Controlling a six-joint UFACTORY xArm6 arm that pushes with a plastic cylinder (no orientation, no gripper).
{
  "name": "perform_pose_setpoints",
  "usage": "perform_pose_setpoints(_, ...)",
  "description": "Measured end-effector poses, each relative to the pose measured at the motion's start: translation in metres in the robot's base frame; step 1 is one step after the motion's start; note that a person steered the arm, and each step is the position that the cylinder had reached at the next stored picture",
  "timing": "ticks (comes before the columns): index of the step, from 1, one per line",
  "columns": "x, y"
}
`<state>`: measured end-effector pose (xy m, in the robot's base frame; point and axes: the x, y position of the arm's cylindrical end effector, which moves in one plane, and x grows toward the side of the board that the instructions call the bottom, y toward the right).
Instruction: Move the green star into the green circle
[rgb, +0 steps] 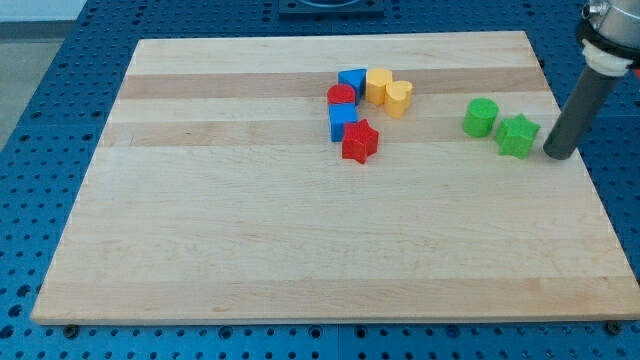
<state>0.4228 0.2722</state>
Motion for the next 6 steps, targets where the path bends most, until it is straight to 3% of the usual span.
perform_pose_setpoints(6, 0.001, -0.063)
